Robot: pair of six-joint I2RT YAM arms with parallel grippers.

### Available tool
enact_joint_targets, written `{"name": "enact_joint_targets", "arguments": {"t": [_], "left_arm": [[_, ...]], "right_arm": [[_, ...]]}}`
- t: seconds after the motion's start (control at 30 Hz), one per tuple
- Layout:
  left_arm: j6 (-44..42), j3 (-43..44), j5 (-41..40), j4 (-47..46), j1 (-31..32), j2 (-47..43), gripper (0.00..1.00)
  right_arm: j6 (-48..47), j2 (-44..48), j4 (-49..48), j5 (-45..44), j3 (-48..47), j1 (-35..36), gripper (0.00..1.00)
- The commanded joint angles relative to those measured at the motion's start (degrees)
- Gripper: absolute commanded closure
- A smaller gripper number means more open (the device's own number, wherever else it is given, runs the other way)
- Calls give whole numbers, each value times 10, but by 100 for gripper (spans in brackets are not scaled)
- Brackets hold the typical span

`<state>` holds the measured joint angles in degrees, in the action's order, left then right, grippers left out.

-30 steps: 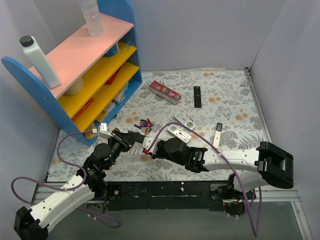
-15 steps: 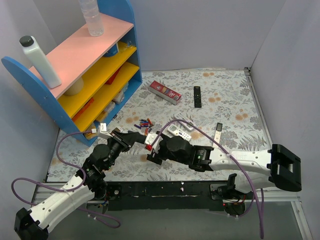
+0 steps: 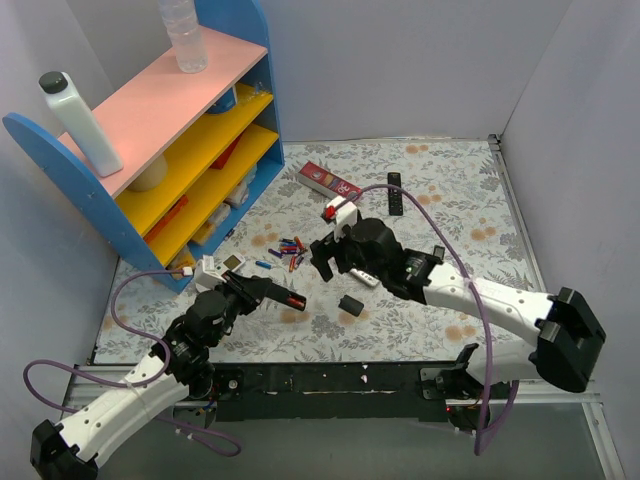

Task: Load the batteries into the remote control
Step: Pick up the battery from the center of the board.

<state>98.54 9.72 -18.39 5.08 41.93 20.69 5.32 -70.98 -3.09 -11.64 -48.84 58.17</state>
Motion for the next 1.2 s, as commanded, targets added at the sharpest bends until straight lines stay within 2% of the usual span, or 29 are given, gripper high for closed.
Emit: {"name": "enact_joint_targets", "arguments": {"t": [0.0,0.27,0.5,0.7,1.17], "left_arm": [[20,16,-33,81,-1,11,100],[24,11,-46,100,-1,12,100],[17,-1,-54,93,-1,-27,100],[12,-2,-56,92,-1,-29,100],[7,-7,-55,78,-1,-11,100]], "right_arm": [[41,-93,63,25,-88,-34,7],[29,-258,92,15,-219,-53,20],[16,-379,106,22,-312,-67,46],[7,-425,118,43,-352,-71,58],[7,-449,127,60,-368,-71,58]]}}
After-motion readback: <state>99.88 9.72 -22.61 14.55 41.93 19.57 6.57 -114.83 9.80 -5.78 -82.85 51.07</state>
